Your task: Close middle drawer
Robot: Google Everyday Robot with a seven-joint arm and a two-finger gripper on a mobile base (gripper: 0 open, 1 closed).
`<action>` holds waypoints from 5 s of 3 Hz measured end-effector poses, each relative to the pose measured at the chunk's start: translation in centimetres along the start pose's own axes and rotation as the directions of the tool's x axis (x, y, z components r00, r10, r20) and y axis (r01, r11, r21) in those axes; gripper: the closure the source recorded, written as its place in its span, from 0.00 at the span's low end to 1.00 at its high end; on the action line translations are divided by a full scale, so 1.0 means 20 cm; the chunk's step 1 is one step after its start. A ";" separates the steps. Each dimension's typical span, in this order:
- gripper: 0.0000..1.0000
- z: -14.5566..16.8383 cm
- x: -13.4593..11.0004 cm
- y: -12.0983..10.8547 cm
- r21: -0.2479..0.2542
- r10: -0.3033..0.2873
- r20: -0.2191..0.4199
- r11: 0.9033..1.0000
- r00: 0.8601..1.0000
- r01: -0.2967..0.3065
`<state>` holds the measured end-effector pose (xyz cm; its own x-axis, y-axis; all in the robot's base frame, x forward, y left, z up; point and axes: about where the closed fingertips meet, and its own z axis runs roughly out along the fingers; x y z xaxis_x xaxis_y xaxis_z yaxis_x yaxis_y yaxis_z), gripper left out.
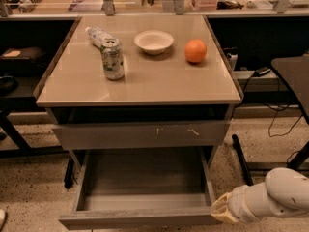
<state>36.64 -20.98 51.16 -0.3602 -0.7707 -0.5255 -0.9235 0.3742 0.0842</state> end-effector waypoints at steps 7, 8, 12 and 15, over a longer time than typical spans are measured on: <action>0.35 0.69 -0.11 0.25 -0.114 -0.032 0.095 0.993 0.995 0.042; 0.11 0.70 -0.12 0.24 -0.110 -0.033 0.090 0.993 0.995 0.043; 0.66 0.57 -0.50 -0.47 0.095 -0.193 0.086 0.978 0.977 0.185; 1.00 0.57 -0.47 -0.58 0.123 -0.196 0.109 0.976 0.975 0.182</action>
Offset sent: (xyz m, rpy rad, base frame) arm -0.0390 0.1016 -0.1046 0.1191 0.1202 0.0943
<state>52.20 -12.19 45.58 -0.1561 -0.7681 -0.6210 -0.9504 0.2881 -0.1174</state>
